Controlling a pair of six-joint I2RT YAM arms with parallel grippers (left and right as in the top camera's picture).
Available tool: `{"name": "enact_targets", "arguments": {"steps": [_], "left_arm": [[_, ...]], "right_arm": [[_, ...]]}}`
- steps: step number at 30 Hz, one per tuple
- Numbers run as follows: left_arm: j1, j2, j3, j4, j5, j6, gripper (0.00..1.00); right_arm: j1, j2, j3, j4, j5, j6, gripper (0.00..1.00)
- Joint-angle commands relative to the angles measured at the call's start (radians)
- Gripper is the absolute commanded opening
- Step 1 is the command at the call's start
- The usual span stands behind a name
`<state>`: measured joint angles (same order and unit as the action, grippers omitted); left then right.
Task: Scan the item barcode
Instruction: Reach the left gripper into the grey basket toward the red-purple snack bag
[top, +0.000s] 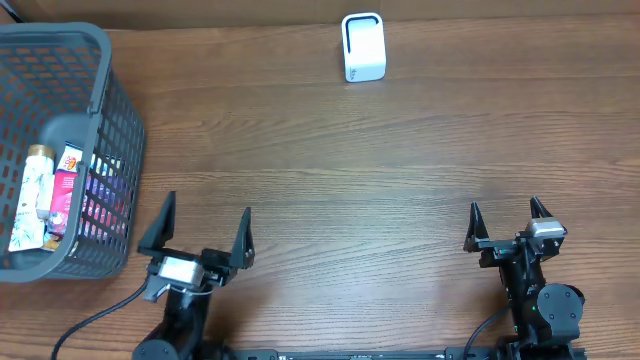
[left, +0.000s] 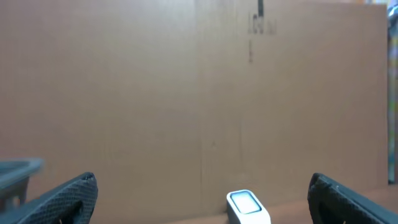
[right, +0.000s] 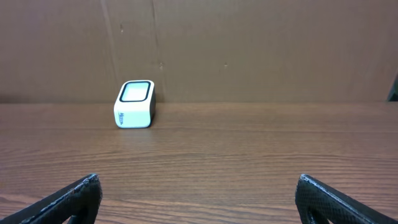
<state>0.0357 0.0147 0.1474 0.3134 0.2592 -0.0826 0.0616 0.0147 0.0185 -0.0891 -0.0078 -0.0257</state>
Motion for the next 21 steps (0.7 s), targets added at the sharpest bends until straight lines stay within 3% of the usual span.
{"name": "enact_targets", "arguments": {"steps": [1, 6, 10, 13, 17, 19, 21], "left_arm": [[0.009, 0.017, 0.196, -0.067, 0.019, 0.106, 1.00], [0.009, 0.122, 0.434, -0.229, -0.138, 0.148, 1.00], [0.009, 0.330, 0.728, -0.571, -0.244, 0.125, 1.00], [0.009, 0.558, 0.993, -0.896, -0.223, 0.121, 1.00], [0.009, 0.843, 1.314, -1.196, -0.038, 0.142, 1.00], [0.010, 0.944, 1.431, -1.255, -0.060, 0.213, 1.00], [0.011, 1.043, 1.557, -1.308, -0.197, 0.176, 1.00]], "right_arm": [[0.008, -0.012, -0.011, 0.006, 0.007, -0.002, 1.00], [0.008, -0.012, -0.011, 0.006, 0.007, -0.002, 1.00], [0.008, -0.012, -0.011, 0.006, 0.007, -0.002, 1.00], [0.008, -0.012, -0.011, 0.006, 0.007, -0.002, 1.00], [0.008, -0.012, -0.011, 0.006, 0.007, -0.002, 1.00], [0.008, -0.012, -0.011, 0.006, 0.007, -0.002, 1.00], [0.008, -0.012, -0.011, 0.006, 0.007, -0.002, 1.00]]}}
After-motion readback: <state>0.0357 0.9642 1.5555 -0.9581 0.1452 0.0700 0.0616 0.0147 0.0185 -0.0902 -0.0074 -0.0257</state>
